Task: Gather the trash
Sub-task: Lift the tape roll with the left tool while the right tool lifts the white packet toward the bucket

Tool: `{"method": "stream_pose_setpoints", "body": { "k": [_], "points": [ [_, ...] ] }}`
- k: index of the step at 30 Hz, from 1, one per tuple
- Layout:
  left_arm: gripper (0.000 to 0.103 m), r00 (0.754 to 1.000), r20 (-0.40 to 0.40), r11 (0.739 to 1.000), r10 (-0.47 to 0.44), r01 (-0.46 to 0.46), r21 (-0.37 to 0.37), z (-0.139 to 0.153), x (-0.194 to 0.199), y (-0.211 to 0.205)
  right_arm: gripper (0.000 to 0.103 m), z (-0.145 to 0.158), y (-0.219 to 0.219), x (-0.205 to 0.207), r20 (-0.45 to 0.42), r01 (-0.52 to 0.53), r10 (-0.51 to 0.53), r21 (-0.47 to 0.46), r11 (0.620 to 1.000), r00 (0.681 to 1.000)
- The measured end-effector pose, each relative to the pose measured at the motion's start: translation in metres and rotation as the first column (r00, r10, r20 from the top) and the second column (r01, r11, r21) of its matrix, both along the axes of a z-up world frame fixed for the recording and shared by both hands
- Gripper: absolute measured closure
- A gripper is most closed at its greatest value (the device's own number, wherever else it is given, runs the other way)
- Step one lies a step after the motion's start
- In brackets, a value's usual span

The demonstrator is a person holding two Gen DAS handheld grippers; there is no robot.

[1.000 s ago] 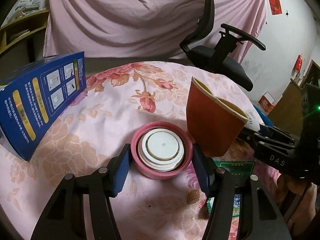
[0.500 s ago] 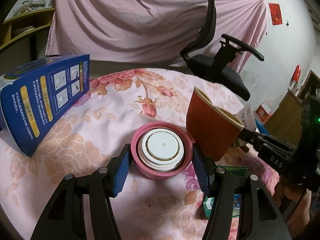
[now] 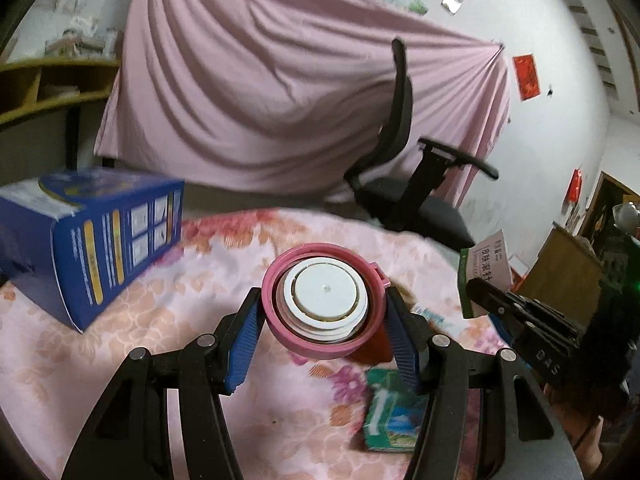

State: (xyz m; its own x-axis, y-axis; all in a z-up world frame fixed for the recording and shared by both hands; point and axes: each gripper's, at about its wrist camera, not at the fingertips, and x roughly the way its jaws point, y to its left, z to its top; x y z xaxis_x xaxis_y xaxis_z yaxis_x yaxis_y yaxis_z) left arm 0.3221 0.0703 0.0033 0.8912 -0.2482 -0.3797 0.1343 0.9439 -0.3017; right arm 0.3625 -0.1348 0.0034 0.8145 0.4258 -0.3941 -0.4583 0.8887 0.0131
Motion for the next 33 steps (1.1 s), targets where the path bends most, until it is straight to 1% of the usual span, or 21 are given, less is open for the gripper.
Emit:
{"method": "stream_pose_setpoints", "body": {
  "k": [2, 5, 8, 10, 13, 15, 19, 22, 27, 29, 33],
  "points": [
    [0.05, 0.999, 0.049, 1.0, 0.007, -0.008, 0.016, 0.005, -0.007, -0.006, 0.078, 0.005, -0.002, -0.012, 0.071, -0.008, 0.007, 0.009, 1.0, 0.997],
    [0.05, 0.994, 0.108, 0.999, 0.014, -0.017, 0.031, 0.011, -0.014, -0.014, 0.078, 0.011, -0.003, -0.025, 0.151, 0.002, -0.002, 0.001, 1.0, 0.989],
    [0.049, 0.989, 0.147, 0.999, 0.016, -0.021, 0.033, 0.015, -0.019, -0.021, 0.078, 0.016, -0.007, -0.036, 0.236, 0.03, -0.025, -0.018, 0.999, 0.972],
    [0.049, 0.984, 0.177, 0.999, 0.019, -0.025, 0.033, 0.018, -0.022, -0.028, 0.078, 0.019, -0.008, -0.043, 0.296, 0.058, -0.04, -0.05, 0.997, 0.954],
    [0.049, 0.98, 0.2, 1.0, 0.013, -0.018, 0.025, 0.023, -0.024, -0.04, 0.078, 0.022, -0.01, -0.051, 0.362, 0.097, -0.055, -0.099, 0.99, 0.931],
    [0.049, 0.979, 0.206, 1.0, 0.003, -0.008, 0.026, 0.027, -0.024, -0.048, 0.078, 0.025, -0.015, -0.055, 0.396, 0.119, -0.067, -0.108, 0.987, 0.916],
    [0.049, 0.974, 0.226, 0.998, -0.025, 0.013, 0.054, 0.036, -0.025, -0.071, 0.078, 0.032, -0.03, -0.065, 0.455, 0.18, -0.109, -0.116, 0.977, 0.884],
    [0.049, 0.973, 0.227, 0.997, -0.052, 0.038, 0.067, 0.043, -0.019, -0.089, 0.078, 0.04, -0.05, -0.068, 0.465, 0.215, -0.16, -0.066, 0.974, 0.871],
    [0.049, 0.96, 0.254, 0.989, -0.119, 0.093, 0.112, 0.059, -0.006, -0.134, 0.078, 0.048, -0.087, -0.071, 0.461, 0.286, -0.256, 0.005, 0.958, 0.85],
    [0.049, 0.956, 0.254, 0.986, -0.146, 0.119, 0.12, 0.062, 0.001, -0.153, 0.078, 0.049, -0.106, -0.071, 0.441, 0.32, -0.306, 0.045, 0.946, 0.844],
    [0.049, 0.952, 0.227, 0.976, -0.206, 0.184, 0.114, 0.064, 0.018, -0.196, 0.078, 0.046, -0.144, -0.07, 0.375, 0.379, -0.393, 0.114, 0.919, 0.84]
  ]
}}
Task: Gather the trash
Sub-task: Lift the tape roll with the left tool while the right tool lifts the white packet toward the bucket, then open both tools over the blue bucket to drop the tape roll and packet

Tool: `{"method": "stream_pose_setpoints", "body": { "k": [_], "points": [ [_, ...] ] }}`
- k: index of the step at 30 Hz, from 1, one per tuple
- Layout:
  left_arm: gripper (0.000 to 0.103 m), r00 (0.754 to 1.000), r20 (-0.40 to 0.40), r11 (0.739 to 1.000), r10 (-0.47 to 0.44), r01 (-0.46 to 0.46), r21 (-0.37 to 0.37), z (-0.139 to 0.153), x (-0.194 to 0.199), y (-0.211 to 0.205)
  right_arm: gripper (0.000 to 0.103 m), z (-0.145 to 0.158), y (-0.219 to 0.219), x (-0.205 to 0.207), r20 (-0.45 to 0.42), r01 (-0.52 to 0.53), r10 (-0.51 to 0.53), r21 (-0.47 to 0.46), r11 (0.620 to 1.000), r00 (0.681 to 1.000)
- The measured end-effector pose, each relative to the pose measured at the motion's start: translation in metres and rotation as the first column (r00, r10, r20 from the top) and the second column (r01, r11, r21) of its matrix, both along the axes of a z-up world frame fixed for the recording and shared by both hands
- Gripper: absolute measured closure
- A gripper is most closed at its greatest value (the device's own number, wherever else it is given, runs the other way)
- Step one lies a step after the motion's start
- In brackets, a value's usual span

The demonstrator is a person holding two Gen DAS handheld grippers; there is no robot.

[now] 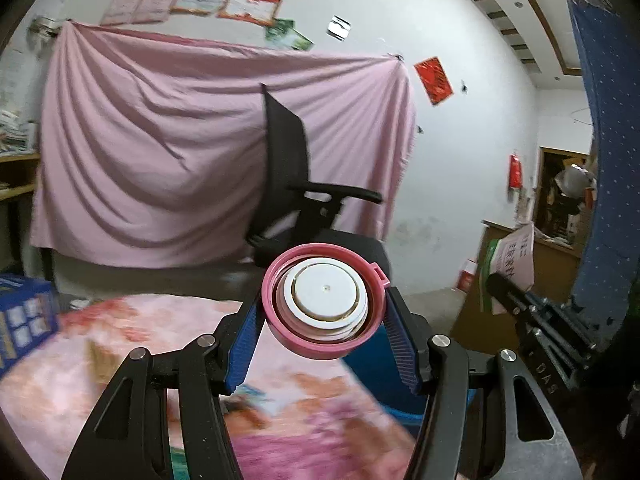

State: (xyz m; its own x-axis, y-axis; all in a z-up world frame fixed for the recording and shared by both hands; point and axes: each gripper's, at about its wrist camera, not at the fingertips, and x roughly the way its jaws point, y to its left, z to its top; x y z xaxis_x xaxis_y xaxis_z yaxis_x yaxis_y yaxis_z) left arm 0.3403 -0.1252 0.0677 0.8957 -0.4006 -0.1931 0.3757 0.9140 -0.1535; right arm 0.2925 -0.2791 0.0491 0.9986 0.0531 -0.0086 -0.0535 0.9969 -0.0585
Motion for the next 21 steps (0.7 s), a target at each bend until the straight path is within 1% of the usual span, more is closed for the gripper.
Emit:
{"method": "stream_pose_setpoints", "body": {
  "k": [2, 5, 8, 11, 14, 17, 21],
  "points": [
    [0.049, 0.999, -0.026, 0.999, -0.035, 0.035, 0.003, -0.001, 0.01, -0.021, 0.078, -0.003, -0.02, 0.003, -0.029, 0.031, -0.03, 0.048, 0.998, 0.999],
    [0.049, 0.993, -0.089, 0.997, -0.077, 0.079, 0.017, -0.003, 0.027, -0.048, 0.078, -0.008, -0.042, 0.009, -0.081, 0.053, -0.044, 0.113, 0.992, 0.996],
    [0.049, 0.982, -0.155, 0.993, -0.106, 0.112, 0.03, -0.008, 0.045, -0.069, 0.078, -0.015, -0.06, 0.018, -0.136, 0.067, -0.043, 0.175, 0.982, 0.99],
    [0.049, 0.965, -0.229, 0.989, -0.127, 0.141, 0.047, -0.015, 0.061, -0.082, 0.078, -0.023, -0.072, 0.027, -0.193, 0.077, -0.035, 0.217, 0.973, 0.981],
    [0.049, 0.944, -0.3, 0.984, -0.134, 0.163, 0.072, -0.024, 0.076, -0.093, 0.078, -0.031, -0.083, 0.036, -0.245, 0.078, -0.012, 0.259, 0.963, 0.97],
    [0.049, 0.925, -0.36, 0.98, -0.119, 0.167, 0.104, -0.036, 0.087, -0.105, 0.078, -0.04, -0.091, 0.046, -0.297, 0.084, 0.007, 0.293, 0.953, 0.955],
    [0.049, 0.906, -0.41, 0.976, -0.102, 0.171, 0.136, -0.055, 0.087, -0.109, 0.077, -0.053, -0.1, 0.057, -0.354, 0.103, 0.025, 0.337, 0.936, 0.935]
  ]
}}
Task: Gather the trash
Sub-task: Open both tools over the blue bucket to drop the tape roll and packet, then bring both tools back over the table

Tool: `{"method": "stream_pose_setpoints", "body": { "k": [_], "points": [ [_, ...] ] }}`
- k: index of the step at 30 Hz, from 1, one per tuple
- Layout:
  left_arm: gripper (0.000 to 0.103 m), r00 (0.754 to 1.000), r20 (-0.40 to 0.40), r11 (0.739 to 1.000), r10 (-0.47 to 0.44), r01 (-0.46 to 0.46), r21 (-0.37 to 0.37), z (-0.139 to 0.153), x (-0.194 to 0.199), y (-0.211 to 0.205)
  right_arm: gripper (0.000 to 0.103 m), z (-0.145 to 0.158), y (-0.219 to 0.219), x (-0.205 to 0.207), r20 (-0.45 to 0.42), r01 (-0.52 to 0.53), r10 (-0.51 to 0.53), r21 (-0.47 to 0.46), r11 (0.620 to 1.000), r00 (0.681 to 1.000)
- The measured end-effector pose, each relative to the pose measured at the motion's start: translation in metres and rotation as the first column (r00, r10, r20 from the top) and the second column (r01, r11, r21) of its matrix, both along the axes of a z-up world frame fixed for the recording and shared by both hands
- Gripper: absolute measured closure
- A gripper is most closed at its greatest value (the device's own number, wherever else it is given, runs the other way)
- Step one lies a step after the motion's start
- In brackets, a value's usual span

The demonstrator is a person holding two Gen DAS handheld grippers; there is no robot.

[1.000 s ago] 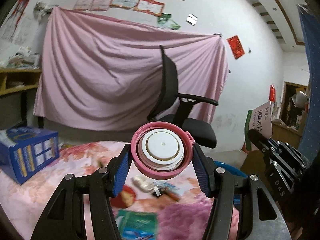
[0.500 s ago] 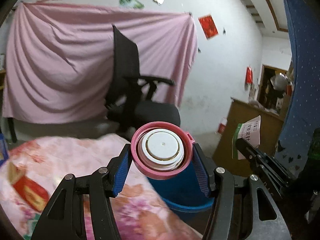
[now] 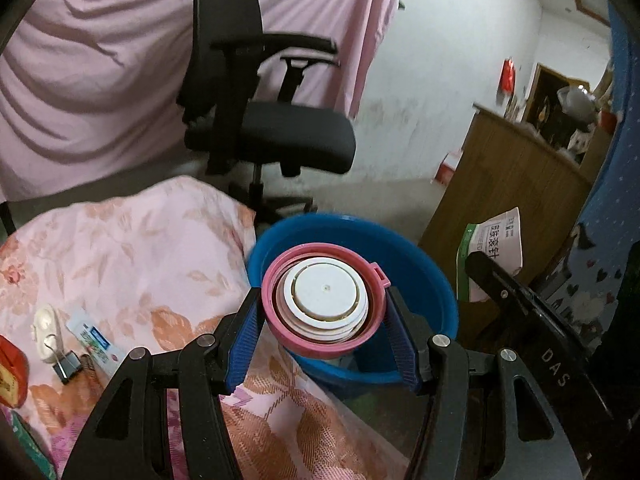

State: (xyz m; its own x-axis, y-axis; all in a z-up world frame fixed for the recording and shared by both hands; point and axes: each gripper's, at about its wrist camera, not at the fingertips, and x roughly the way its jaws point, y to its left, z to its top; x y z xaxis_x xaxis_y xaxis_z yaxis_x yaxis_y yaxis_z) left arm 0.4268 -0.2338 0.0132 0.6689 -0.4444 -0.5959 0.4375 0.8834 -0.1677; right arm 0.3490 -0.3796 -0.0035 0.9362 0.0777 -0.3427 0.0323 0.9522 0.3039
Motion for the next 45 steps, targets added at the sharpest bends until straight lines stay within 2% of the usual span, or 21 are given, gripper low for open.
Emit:
{"method": "stream_pose_setpoints", "body": {
  "k": [5, 13, 26, 30, 37, 41, 43, 45],
  "points": [
    [0.049, 0.999, -0.043, 1.0, 0.004, -0.003, 0.024, -0.013, 0.0, -0.002, 0.077, -0.013, -0.009, 0.008, -0.053, -0.004, 0.007, 0.045, 0.999, 0.999],
    [0.049, 0.996, -0.093, 0.999, 0.016, -0.013, 0.031, -0.02, 0.006, 0.001, 0.075, -0.021, -0.007, 0.013, -0.091, -0.017, 0.021, 0.049, 0.999, 0.996],
    [0.049, 0.991, -0.124, 0.999, 0.045, -0.042, 0.027, -0.021, 0.019, 0.009, 0.072, -0.027, -0.014, 0.021, -0.127, -0.016, 0.024, 0.067, 0.998, 0.992],
    [0.049, 0.993, -0.109, 0.999, 0.049, -0.047, 0.022, -0.017, 0.017, 0.01, 0.067, -0.028, -0.014, 0.021, -0.13, -0.021, 0.03, 0.07, 0.997, 0.991],
    [0.048, 0.995, -0.051, 0.997, 0.081, -0.081, 0.003, -0.007, 0.006, 0.018, 0.053, -0.026, -0.015, 0.02, -0.12, -0.023, 0.031, 0.07, 0.997, 0.992],
    [0.048, 0.994, -0.011, 0.994, 0.107, -0.107, -0.011, 0.001, -0.003, 0.027, 0.046, -0.018, -0.015, 0.015, -0.091, -0.017, 0.023, 0.069, 0.997, 0.996],
    [0.048, 0.992, 0.018, 0.993, 0.121, -0.121, -0.019, 0.008, -0.009, 0.032, 0.037, -0.012, -0.014, 0.011, -0.062, -0.016, 0.02, 0.068, 0.998, 0.998],
    [0.044, 0.99, 0.047, 0.991, 0.134, -0.132, -0.034, 0.015, -0.016, 0.04, 0.033, -0.005, -0.011, 0.006, -0.032, -0.018, 0.02, 0.064, 0.998, 0.999]
  ]
}}
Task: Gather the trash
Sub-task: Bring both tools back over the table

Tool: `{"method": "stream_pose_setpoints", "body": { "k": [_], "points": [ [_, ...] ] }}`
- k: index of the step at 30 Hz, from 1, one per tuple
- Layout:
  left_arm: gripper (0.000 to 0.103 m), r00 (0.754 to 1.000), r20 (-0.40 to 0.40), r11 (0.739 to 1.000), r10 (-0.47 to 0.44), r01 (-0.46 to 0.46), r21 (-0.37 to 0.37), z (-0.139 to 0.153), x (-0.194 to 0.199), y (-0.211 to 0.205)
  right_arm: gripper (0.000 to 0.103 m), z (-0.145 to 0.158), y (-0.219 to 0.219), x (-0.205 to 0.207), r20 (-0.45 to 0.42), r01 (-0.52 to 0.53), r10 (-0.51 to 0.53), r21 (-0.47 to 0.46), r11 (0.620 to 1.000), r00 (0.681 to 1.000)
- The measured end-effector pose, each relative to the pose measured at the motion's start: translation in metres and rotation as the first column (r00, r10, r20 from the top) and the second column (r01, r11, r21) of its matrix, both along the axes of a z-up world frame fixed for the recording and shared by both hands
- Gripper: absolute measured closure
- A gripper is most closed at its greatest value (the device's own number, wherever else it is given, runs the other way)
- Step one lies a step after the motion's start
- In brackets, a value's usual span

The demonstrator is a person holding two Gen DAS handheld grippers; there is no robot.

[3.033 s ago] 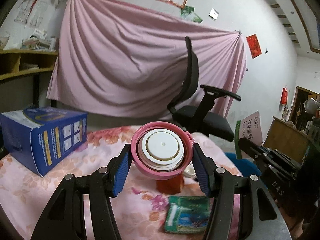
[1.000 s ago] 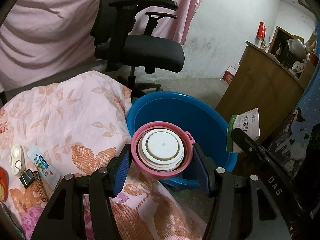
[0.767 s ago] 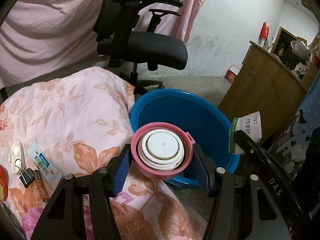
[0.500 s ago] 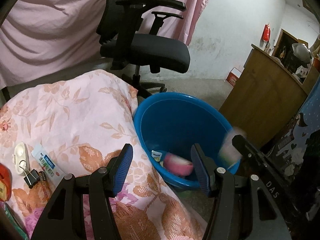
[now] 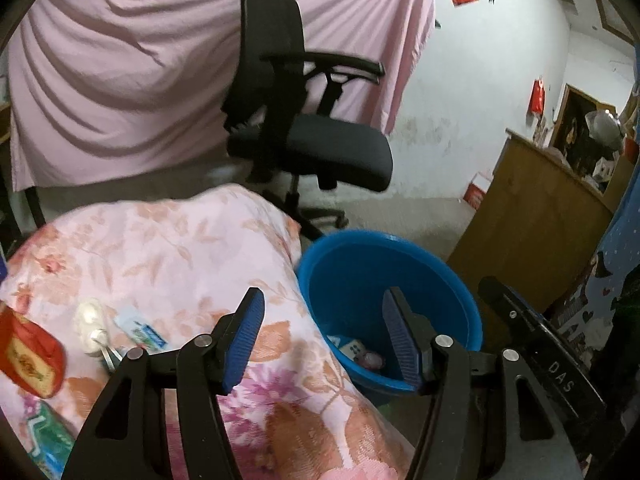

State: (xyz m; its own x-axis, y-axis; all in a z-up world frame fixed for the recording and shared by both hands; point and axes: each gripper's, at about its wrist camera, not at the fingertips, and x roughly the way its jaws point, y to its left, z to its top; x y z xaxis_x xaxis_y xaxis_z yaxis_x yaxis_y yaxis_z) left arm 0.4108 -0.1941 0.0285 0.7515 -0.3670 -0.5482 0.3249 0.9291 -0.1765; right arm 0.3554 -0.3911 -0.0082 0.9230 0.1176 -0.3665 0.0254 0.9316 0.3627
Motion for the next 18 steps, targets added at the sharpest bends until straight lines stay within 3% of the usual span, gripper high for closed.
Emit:
{"method": "stream_pose_setpoints", "body": {
  "k": [2, 4, 9, 11, 18],
  "points": [
    [0.033, 0.999, 0.03, 1.0, 0.019, -0.019, -0.019, 0.007, -0.007, 0.009, 0.028, 0.009, 0.003, -0.006, 0.038, 0.0, 0.0, -0.006, 1.0, 0.999],
    [0.031, 0.997, 0.064, 0.998, 0.036, -0.034, -0.047, 0.015, -0.016, 0.02, 0.019, 0.016, 0.007, -0.012, 0.079, 0.001, 0.0, -0.008, 1.0, 0.997],
    [0.014, 0.982, 0.16, 0.993, 0.102, -0.089, -0.083, 0.031, -0.041, 0.051, 0.0, 0.033, 0.019, -0.026, 0.19, -0.004, 0.007, -0.013, 1.0, 0.982],
    [0.003, 0.969, 0.206, 0.989, 0.137, -0.121, -0.088, 0.036, -0.052, 0.062, 0.0, 0.039, 0.027, -0.032, 0.233, -0.008, 0.014, -0.026, 1.0, 0.972],
    [0.002, 0.917, 0.311, 0.968, 0.25, -0.226, -0.111, 0.043, -0.086, 0.104, 0.0, 0.054, 0.058, -0.045, 0.336, -0.049, 0.071, -0.074, 0.996, 0.939]
  ]
}}
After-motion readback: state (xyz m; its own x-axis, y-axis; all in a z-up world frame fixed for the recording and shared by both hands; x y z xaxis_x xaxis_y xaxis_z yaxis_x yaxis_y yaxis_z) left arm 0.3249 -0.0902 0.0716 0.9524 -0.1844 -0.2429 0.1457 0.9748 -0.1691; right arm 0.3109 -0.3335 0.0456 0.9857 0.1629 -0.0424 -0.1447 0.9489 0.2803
